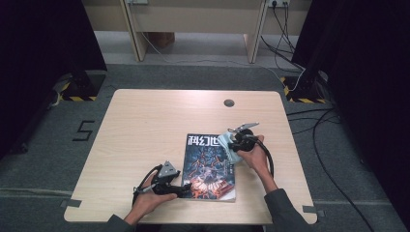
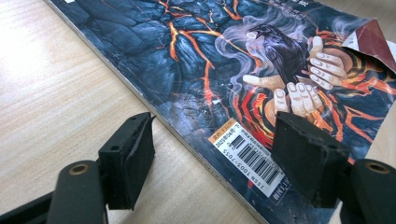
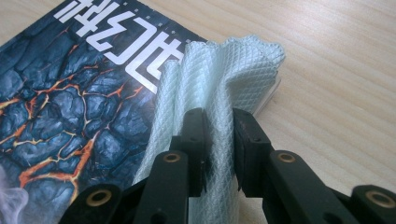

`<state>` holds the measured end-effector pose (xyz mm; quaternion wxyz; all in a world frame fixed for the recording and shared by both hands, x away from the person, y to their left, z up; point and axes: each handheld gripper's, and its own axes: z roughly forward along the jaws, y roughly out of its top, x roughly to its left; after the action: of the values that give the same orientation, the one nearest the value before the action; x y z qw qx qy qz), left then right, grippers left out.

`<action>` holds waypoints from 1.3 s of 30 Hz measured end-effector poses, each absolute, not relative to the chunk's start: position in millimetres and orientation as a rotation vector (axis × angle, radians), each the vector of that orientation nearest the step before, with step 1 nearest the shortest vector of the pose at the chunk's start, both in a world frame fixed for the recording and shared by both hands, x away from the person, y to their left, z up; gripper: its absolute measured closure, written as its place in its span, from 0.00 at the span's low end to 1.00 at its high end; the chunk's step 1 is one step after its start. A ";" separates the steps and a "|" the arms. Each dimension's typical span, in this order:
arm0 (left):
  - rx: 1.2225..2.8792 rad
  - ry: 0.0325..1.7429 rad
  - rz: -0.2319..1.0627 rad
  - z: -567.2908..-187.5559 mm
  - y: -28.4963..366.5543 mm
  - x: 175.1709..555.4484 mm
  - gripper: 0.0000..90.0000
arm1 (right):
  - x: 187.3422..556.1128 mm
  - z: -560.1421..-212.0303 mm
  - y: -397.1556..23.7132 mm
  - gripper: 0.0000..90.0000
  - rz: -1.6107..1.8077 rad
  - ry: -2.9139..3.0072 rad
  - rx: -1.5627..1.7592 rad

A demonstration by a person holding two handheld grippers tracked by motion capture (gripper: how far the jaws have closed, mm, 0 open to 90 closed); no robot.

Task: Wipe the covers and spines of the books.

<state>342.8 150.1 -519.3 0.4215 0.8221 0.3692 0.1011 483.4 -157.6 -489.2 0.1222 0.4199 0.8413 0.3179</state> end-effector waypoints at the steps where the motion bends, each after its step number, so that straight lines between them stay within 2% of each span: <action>1: 2.059 0.924 0.253 -519.3 150.2 342.8 0.32 | 481.6 -487.8 -153.6 0.86 0.894 2.453 1.205; 9: 2.059 0.924 0.253 -519.3 150.2 342.9 0.32 | 478.4 -487.1 -120.0 0.86 0.871 2.503 1.122; 18: 2.061 0.921 0.253 -519.4 150.4 342.9 0.32 | 468.9 -489.2 -39.4 0.86 0.921 2.618 0.941; 23: 2.059 0.921 0.254 -519.6 150.4 342.9 0.32 | 456.7 -489.1 -14.6 0.86 0.914 2.651 0.854; 31: 2.057 0.922 0.254 -519.7 150.4 342.6 0.32 | 460.2 -490.6 -32.1 0.85 0.970 2.669 0.902; 37: 2.055 0.923 0.255 -519.8 150.3 342.4 0.32 | 463.1 -489.3 -75.9 0.85 0.948 2.628 0.983; 39: 2.053 0.925 0.254 -519.8 150.1 342.4 0.32 | 464.1 -489.3 -105.5 0.85 0.946 2.587 1.059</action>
<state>342.4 150.1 -519.8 0.4240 0.8204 0.3699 0.1017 464.1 -105.5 -489.3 0.0952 0.3571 0.8726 0.3193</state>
